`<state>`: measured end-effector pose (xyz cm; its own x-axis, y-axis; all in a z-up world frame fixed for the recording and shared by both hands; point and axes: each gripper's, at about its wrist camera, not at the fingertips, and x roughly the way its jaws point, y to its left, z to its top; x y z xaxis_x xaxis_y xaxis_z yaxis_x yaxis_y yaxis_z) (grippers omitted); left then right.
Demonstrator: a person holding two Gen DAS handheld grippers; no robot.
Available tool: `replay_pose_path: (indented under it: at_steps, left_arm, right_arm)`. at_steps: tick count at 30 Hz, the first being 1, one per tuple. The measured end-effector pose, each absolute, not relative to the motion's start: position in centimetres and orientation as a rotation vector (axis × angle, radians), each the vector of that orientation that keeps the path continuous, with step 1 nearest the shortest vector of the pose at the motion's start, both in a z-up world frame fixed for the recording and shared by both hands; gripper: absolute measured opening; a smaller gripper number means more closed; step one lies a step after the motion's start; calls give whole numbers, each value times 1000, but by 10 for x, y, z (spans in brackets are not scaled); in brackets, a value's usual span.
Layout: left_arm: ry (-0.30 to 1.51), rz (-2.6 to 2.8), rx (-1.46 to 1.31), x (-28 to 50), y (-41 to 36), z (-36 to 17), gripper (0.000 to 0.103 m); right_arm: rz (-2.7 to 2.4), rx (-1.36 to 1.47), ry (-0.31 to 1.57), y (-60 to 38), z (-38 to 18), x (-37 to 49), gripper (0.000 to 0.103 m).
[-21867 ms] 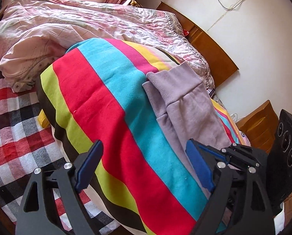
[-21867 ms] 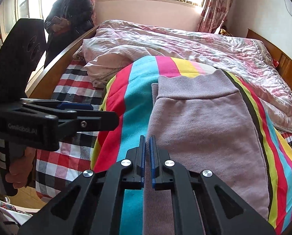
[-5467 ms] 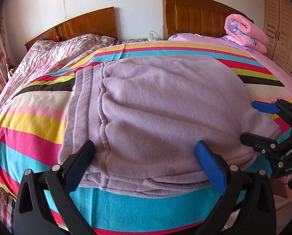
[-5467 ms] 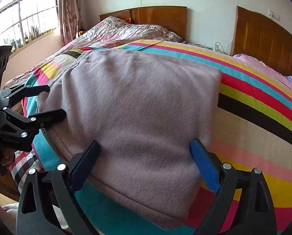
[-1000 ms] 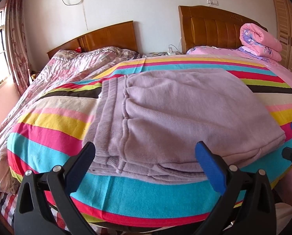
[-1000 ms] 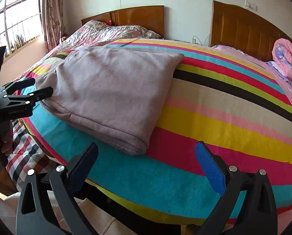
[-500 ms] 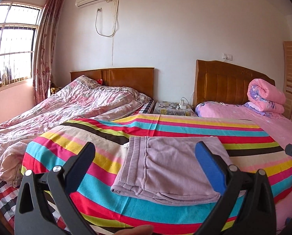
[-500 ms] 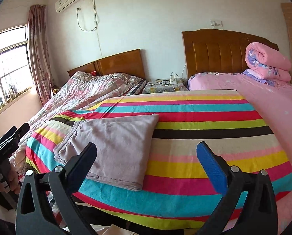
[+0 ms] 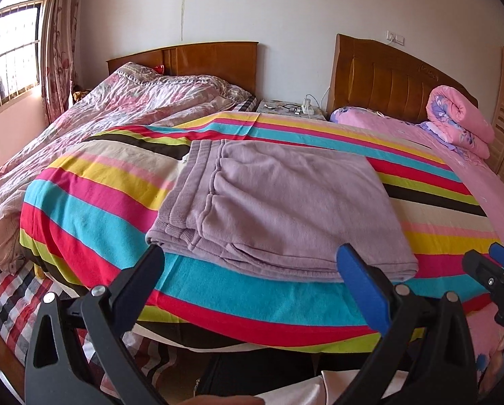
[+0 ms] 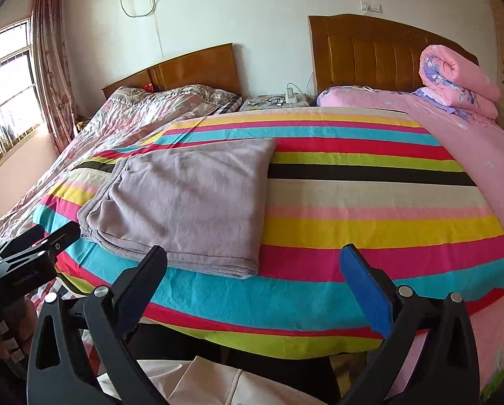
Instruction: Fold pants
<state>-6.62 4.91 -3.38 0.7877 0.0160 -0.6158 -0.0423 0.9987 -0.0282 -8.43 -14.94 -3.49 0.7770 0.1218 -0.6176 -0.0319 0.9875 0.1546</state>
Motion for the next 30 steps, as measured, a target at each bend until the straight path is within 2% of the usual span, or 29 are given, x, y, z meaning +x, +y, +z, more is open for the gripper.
replay_pose_path:
  at_steps: [30]
  left_arm:
    - [653, 37, 67, -69, 30, -40, 102]
  right_arm:
    - [113, 80, 715, -135, -45, -82, 99]
